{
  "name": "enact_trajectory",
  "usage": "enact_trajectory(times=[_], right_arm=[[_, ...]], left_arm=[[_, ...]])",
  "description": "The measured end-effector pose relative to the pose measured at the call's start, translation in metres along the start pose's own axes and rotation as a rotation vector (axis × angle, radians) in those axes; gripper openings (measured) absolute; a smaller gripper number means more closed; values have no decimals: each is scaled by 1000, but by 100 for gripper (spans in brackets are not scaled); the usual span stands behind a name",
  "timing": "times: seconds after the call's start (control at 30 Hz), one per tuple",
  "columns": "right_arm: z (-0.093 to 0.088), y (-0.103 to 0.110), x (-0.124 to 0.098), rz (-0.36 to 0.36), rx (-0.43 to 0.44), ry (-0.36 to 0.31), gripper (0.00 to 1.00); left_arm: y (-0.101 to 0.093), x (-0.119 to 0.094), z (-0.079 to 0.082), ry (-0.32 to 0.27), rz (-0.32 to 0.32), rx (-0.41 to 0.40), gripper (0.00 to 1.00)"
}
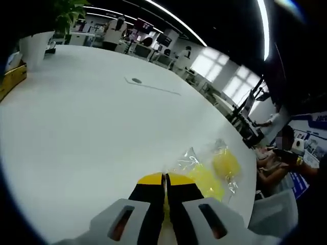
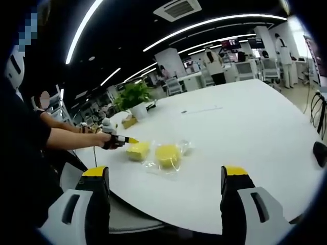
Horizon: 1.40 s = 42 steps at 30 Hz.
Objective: Compare the silicone blocks by pressing each to a similar depth, holding the contact briefly, and releasing to observe deformation and rebound differences across the visible hardness samples.
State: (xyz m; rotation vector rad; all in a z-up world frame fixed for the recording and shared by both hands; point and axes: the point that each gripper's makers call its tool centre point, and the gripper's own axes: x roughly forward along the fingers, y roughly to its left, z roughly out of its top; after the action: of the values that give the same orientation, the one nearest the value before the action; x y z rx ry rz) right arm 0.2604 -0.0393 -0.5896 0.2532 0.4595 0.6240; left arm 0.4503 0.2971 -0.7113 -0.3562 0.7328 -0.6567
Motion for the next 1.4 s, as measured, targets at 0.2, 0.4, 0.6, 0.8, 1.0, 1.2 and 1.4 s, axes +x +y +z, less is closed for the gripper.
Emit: enact_trajectory(times=[0.2, 0.4, 0.6, 0.8, 1.0, 1.2, 1.4], right_arm=[[-1, -5, -3, -21, 1, -8, 85], [-2, -9, -2, -32, -16, -11, 86], [3, -5, 0, -16, -37, -20, 85], [9, -5, -1, -19, -46, -45, 85], [14, -3, 1, -18, -57, -56, 84], [16, -4, 8, -27, -75, -56, 83], [21, 1, 10, -40, -215, -47, 83]], left_arm=[[11, -14, 14, -54, 77, 16, 15], [-5, -35, 34, -126, 124, 107, 30], [-31, -56, 53, -182, 128, 224, 43], [-50, -83, 75, -262, 135, 343, 72], [-67, -110, 90, -300, 163, 485, 94], [-94, -136, 95, -346, 122, 548, 99], [-120, -158, 77, -321, 83, 649, 99]])
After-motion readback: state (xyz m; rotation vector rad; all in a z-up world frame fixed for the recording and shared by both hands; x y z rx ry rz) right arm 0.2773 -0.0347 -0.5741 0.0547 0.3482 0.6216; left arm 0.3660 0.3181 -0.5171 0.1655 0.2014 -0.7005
